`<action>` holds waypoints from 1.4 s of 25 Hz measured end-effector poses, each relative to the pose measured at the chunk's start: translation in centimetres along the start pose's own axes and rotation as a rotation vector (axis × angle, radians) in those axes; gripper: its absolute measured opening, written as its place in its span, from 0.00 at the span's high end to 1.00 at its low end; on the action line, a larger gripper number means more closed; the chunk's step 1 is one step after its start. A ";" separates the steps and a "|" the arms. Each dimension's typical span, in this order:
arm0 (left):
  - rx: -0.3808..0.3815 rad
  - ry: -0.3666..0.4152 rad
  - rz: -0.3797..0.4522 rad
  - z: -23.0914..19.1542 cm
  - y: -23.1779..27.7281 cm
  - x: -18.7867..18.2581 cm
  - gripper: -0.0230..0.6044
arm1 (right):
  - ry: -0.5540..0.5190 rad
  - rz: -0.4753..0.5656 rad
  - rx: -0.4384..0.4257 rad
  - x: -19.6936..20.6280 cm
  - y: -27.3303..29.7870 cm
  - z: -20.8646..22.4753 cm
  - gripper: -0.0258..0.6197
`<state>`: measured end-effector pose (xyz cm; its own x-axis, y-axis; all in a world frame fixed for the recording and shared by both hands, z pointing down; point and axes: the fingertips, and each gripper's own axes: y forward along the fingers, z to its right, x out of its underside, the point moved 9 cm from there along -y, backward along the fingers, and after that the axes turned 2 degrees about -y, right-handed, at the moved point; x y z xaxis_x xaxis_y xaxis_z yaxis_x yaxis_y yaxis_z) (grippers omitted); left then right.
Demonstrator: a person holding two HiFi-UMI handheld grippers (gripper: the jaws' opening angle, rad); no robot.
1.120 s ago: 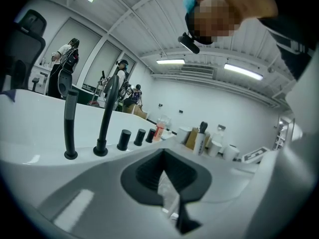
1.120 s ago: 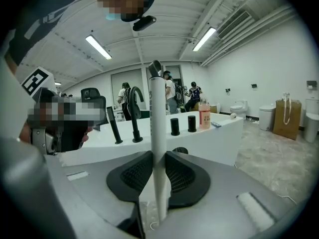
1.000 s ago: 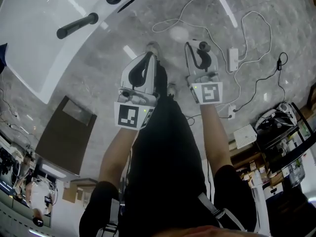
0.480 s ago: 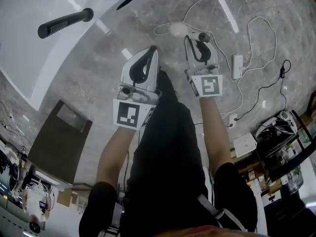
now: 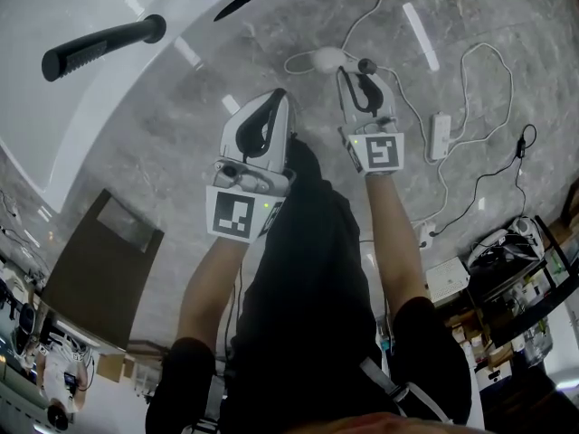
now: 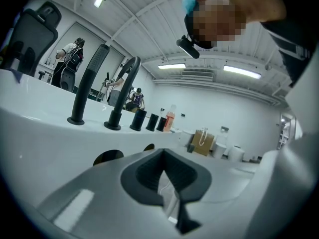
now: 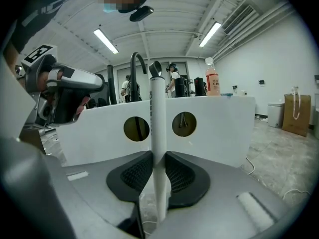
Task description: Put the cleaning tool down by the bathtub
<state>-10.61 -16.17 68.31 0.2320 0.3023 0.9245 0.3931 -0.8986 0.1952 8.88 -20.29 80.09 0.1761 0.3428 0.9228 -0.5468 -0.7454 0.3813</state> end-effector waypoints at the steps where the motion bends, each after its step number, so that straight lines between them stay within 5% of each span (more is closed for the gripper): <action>1: -0.003 -0.002 0.003 -0.2 0.1 0.2 0.95 | -0.001 -0.003 0.001 0.4 0.4 0.1 0.83; 22: -0.020 -0.012 0.006 -4.0 2.2 2.7 0.95 | 0.001 -0.029 0.012 7.1 8.0 1.4 0.83; 35: -0.021 -0.017 0.005 -4.5 2.5 2.5 0.95 | 0.036 -0.040 0.005 6.6 11.9 2.8 0.83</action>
<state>-13.04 -19.11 72.60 0.2493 0.3034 0.9197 0.3728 -0.9065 0.1980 5.85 -28.48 90.87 0.1681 0.3922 0.9044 -0.5358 -0.7338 0.4177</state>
